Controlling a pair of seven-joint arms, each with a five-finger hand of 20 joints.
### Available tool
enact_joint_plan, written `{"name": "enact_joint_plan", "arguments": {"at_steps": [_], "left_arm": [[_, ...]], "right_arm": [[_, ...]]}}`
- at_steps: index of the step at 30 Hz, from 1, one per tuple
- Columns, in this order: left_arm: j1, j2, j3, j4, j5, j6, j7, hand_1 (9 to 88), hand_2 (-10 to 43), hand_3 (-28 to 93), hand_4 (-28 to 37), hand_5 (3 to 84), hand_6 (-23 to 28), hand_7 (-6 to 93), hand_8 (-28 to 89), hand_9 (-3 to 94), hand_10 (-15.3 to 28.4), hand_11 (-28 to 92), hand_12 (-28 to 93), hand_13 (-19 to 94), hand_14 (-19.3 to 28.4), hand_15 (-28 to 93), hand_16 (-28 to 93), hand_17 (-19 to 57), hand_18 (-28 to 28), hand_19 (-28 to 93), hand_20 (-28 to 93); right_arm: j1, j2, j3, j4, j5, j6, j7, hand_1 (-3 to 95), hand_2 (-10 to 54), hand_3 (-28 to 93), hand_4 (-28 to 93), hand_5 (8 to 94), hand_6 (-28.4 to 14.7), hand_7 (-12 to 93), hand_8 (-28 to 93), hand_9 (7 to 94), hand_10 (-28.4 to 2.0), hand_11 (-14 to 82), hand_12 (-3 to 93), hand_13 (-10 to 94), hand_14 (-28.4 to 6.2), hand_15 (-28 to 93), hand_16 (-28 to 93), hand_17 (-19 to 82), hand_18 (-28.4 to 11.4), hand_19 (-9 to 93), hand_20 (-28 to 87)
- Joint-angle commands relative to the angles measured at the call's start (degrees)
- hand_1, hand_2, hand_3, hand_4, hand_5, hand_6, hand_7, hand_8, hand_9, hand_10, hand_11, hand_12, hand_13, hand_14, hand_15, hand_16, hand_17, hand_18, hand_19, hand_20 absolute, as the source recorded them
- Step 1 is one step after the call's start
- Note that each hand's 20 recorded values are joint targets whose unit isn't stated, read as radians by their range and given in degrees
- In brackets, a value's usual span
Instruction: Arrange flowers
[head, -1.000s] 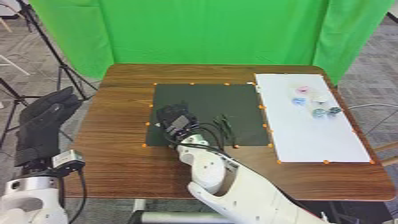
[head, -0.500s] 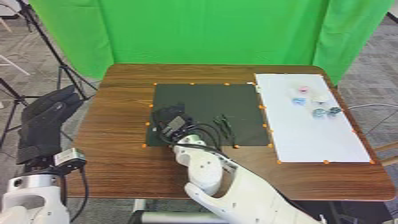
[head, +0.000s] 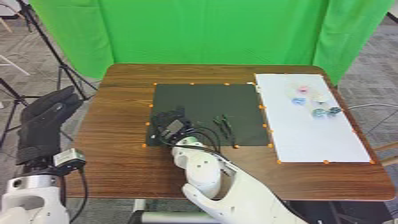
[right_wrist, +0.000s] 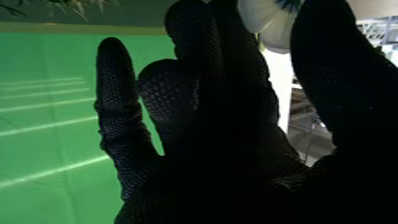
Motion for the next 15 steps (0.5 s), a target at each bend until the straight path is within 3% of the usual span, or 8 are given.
{"name": "enact_joint_plan", "arguments": {"at_steps": [1,7,13,15], "left_arm": [[1.1,-0.64,-0.24,-0.3,0.66,-0.73,-0.4,28.9,1.8,82,-15.6,41.5,11.5,23.5,-13,32.2,19.2,44,10,20,24.0,65,-17,-11.8,20.5,55,9],[0.9,-0.67,-0.42,-0.36,1.26,-0.89,-1.17,28.9,1.6,82,-15.3,41.5,11.5,23.5,-13,32.2,19.2,44,10,20,23.9,65,-16,-11.8,20.4,55,9],[2.1,-0.58,-1.08,-0.64,1.65,-0.89,-0.79,29.5,1.0,82,-14.8,41.4,11.4,23.5,-13,32.2,19.0,44,10,20,23.9,65,-16,-11.9,20.4,55,9],[2.6,-0.45,-1.42,-0.81,1.13,-0.62,-0.4,29.6,0.7,82,-14.4,41.3,11.3,23.6,-13,32.1,18.9,44,10,20,23.8,65,-16,-11.9,20.4,55,9]], "right_arm": [[0.5,-0.6,0.7,-1.1,0.2,-4.7,0.8,36.3,-9.5,80,-26,66.9,-8.1,22,-12,63.3,-18.9,46.5,23.5,65,-13.2,84,20,21,-28.2,77,10],[0.5,-1.6,2.3,-1.4,0.6,-8.5,0.6,35.4,-9.5,81,-26,63.0,-11.3,20,-12,57.0,-21.9,46.8,23.5,59,-15.4,86,19,18,-28.4,75,12],[3.0,-0.5,0.3,-1.2,3.4,-11.4,3.8,36.4,-9.5,83,-26,60.3,-13.9,17,-11,52.3,-24.2,47.0,23.0,55,-16.6,87,18,16,-28.4,73,14],[3.2,-0.2,0.1,-1.4,2.9,-10.5,3.2,37.4,-9.5,84,-27,58.5,-15.3,17,-10,49.5,-25.2,47.9,23.0,53,-17.1,88,18,16,-28.4,73,15]]}}
